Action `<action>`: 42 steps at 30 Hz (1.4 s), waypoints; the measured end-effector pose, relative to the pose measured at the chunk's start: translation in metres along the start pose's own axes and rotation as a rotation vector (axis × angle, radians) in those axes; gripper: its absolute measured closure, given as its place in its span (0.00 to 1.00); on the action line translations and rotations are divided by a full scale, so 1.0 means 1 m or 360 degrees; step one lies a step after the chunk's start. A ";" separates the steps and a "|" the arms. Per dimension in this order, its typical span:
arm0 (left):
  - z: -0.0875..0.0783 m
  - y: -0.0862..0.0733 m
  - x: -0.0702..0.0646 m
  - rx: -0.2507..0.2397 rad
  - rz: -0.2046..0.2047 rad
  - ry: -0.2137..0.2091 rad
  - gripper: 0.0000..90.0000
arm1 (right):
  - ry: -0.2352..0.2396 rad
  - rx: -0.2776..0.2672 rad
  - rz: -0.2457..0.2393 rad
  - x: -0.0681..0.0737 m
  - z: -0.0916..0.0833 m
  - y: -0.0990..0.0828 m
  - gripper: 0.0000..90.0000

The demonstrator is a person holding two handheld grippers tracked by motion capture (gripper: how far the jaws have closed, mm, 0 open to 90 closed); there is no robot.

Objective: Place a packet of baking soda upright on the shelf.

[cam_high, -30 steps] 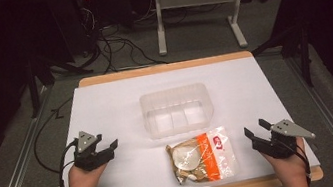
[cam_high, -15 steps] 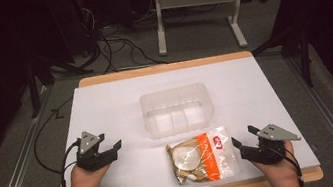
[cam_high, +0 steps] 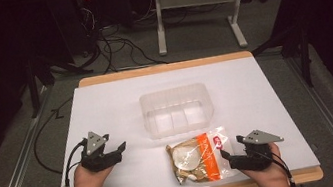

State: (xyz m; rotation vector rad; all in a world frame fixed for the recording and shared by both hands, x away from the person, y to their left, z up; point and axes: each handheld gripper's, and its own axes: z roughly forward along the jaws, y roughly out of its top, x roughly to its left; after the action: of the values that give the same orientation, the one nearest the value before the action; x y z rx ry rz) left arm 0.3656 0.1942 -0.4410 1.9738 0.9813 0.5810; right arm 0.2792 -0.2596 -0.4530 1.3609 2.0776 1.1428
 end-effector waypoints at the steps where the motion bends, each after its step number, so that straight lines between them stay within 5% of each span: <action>1: 0.000 0.000 0.000 0.0000 -0.0001 -0.0001 0.35 | 0.0030 0.0039 0.0031 0.000 0.003 -0.001 0.22; 10: 0.000 0.000 0.000 0.0001 0.0009 -0.0004 0.35 | 0.0123 0.0155 0.0056 0.007 0.014 -0.005 0.19; 18: 0.000 0.000 0.000 0.0010 0.0021 -0.0002 0.35 | 0.0200 0.0213 0.0127 0.005 0.017 -0.007 0.28; 24: 0.000 -0.001 0.000 0.0012 0.0027 0.0001 0.35 | 0.0225 0.0144 0.0168 -0.001 0.009 -0.007 0.49; 33: 0.001 -0.001 -0.001 0.0024 0.0042 0.0000 0.35 | 0.0227 0.0010 0.0116 -0.002 -0.002 -0.002 0.76; 35: 0.001 -0.001 -0.001 0.0026 0.0043 0.0000 0.35 | 0.0256 -0.0007 0.0099 -0.002 -0.005 0.000 0.95; 42: 0.001 -0.001 -0.002 0.0036 0.0059 -0.0002 0.35 | 0.0274 -0.0021 0.0041 0.001 -0.010 0.006 1.00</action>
State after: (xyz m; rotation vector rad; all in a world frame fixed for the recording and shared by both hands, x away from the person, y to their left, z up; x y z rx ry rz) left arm 0.3652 0.1921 -0.4423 2.0158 0.9562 0.5918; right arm 0.2754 -0.2612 -0.4424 1.3286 2.1716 1.3246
